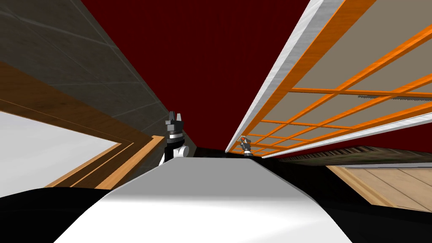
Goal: Pull the door open
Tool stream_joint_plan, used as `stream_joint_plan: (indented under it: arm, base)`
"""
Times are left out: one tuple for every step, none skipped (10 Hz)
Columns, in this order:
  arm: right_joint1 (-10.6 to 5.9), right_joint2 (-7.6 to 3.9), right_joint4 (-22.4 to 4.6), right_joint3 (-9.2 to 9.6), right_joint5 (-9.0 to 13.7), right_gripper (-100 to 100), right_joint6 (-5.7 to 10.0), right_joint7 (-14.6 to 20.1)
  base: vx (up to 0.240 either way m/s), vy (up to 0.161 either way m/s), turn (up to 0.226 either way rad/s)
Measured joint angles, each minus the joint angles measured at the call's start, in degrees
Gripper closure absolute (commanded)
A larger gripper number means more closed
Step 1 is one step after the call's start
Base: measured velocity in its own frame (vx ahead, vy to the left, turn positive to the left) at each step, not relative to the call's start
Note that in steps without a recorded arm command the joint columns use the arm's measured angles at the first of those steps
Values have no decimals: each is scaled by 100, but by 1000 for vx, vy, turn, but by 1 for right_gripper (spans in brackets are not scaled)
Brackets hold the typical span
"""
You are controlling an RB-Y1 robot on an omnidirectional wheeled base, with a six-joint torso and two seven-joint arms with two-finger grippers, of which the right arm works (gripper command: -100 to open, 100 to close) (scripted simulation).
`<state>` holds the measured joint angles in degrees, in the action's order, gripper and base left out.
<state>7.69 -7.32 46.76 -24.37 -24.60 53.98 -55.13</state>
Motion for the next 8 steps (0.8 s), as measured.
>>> stream_joint_plan:
  arm:
    - [-10, -12, -18, 39, 65, 100, 7, 134]
    - [-12, -17, -14, 85, 139, 100, 3, 285]
    - [-13, -25, -13, 137, 216, 100, -3, 440]
    - [-6, -27, -2, 166, 250, 100, -11, 545]
    - [-6, -35, 3, 204, 303, 100, -21, 667]
    - [-20, -47, -15, 247, 378, 100, -25, 820]
    - [-48, -56, -63, 306, 469, 100, -4, 970]
    - [-36, -41, -12, 358, 502, -100, -8, 1091]
  base:
    - [-63, -6, 22]
    - [-62, -17, 28]
    - [-39, -9, 12]
    - [-32, -3, 16]
    - [-47, -7, 24]
    - [-67, -4, 34]
    - [-47, 2, 34]
    - [-28, 13, -20]
